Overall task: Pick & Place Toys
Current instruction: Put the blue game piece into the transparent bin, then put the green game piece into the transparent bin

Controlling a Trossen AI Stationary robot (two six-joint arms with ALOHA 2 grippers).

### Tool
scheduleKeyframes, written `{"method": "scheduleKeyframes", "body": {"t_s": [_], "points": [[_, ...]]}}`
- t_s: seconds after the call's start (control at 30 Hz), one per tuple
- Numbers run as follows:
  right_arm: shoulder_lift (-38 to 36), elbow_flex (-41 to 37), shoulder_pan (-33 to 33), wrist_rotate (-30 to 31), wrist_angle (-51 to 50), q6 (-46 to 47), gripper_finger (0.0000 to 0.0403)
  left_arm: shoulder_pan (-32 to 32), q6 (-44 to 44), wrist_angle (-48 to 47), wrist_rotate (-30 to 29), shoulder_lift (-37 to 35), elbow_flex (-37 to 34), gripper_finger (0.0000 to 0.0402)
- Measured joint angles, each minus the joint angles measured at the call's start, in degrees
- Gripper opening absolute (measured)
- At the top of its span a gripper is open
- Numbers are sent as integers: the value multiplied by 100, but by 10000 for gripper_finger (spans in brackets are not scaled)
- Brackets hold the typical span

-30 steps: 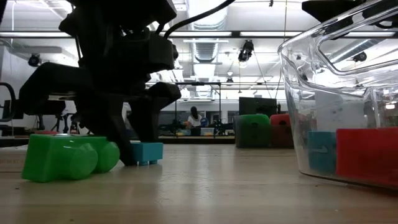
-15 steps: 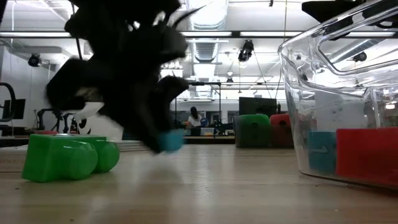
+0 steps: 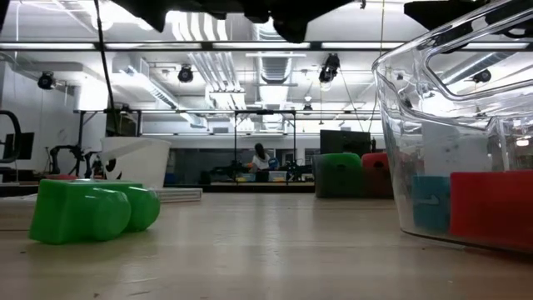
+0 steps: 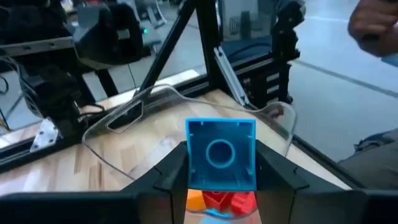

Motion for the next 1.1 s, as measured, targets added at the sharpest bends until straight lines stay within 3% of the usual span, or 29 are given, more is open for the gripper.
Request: {"method": "scheduleKeyframes", "body": {"t_s": [0.57,0.63,0.77,0.87,0.97,1.1], "points": [[7,0,-49,0,-39,8,356,-4,111,-2425,1,1227,2054,132],[7,0,-49,0,-39,10,356,-4,227,-2747,2,1253,2162,159],[4,0,-49,0,-42,8,356,-4,246,-2927,0,1259,2191,259],[4,0,-49,0,-42,8,356,-4,194,-2926,1,1258,2205,309],[4,0,-49,0,-42,8,356,-13,170,-2923,1,1252,2205,327],[-4,0,-49,0,-42,8,356,-93,43,-3102,22,1050,2175,317]]}}
